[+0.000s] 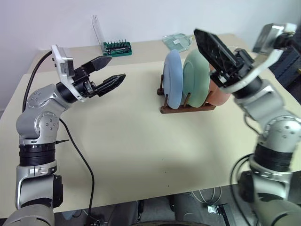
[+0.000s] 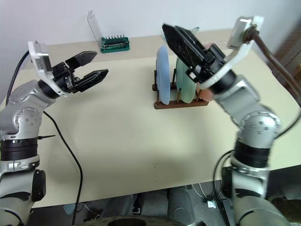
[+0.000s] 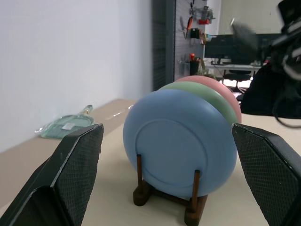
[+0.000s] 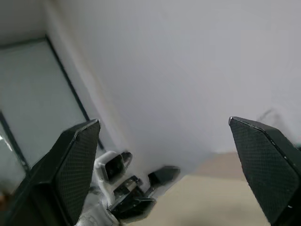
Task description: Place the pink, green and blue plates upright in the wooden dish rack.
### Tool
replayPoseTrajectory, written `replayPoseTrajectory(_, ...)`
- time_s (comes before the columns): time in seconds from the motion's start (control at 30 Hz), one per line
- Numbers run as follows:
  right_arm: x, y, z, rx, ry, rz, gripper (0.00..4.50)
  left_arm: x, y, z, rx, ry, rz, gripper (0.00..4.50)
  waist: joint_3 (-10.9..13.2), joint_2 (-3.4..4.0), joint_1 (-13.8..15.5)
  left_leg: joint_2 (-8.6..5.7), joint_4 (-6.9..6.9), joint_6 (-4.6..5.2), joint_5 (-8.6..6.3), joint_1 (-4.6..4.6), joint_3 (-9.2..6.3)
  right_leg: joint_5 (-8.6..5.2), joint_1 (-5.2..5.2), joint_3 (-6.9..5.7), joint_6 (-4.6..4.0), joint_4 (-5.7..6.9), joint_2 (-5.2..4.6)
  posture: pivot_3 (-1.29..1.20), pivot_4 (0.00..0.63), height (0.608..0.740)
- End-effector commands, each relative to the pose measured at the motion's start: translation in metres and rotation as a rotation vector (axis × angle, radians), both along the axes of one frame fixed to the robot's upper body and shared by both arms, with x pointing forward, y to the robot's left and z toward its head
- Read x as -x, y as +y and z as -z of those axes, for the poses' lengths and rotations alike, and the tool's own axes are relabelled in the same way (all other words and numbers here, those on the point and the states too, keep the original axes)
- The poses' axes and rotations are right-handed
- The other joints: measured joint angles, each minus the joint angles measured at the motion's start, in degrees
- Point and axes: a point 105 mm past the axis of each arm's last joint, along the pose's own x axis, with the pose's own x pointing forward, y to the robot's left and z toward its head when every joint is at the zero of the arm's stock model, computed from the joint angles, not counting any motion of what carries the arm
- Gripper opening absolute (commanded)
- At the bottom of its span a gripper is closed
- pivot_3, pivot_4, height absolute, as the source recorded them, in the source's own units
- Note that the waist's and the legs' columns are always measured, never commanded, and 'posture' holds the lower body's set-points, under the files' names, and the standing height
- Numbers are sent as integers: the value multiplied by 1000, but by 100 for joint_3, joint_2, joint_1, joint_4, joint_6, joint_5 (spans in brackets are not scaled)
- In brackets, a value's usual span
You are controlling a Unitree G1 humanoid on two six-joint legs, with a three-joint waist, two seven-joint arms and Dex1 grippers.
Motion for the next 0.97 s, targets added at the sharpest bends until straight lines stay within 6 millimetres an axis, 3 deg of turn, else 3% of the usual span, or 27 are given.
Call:
replayPoseTrajectory(0.03, 20, -17, 44, 441, -59, -2, 4460, 4, 0, 1, -87, -34, 20, 4500, -3, -6, 52, 0, -1, 7, -4, 2, 0, -1, 6, -6, 1, -9, 1, 0, 150, 740)
replayPoseTrajectory(0.13, 52, -27, 38, 448, -66, -151, 4460, 6, 2, 25, -146, 31, 71, 4500, 2, 7, 13, 10, -2, 12, -7, 6, 16, 0, 14, -3, 2, -23, 3, 0, 150, 740)
replayPoseTrajectory(0.23, 59, -27, 38, 512, -191, -106, 4460, 15, 0, 42, -213, 65, 132, 4500, 1, 5, -46, 21, -1, 14, -8, 9, 25, 6, 13, 5, -5, -25, 6, 0, 150, 740)
replayPoseTrajectory(0.37, 63, -23, 54, 505, -203, -130, 4460, 31, 6, 71, -383, 40, 172, 4500, 0, 3, -29, 43, -4, 13, -13, 12, 22, 7, 15, 0, -10, -29, 26, 0, 150, 740)
replayPoseTrajectory(0.57, 62, -21, 76, 515, -186, -158, 4460, 47, 14, 83, -458, 24, 216, 4500, 0, 2, 78, 42, 7, 9, -13, 4, 26, 14, 10, 1, -18, -32, 22, 0, 150, 740)
replayPoseTrajectory(0.97, 56, -13, 67, 488, -215, -148, 4460, 56, 2, 101, -464, 12, 183, 4500, 1, 2, 108, 43, 6, 7, -13, 4, 23, 14, 9, -1, -20, -31, 24, 0, 150, 740)
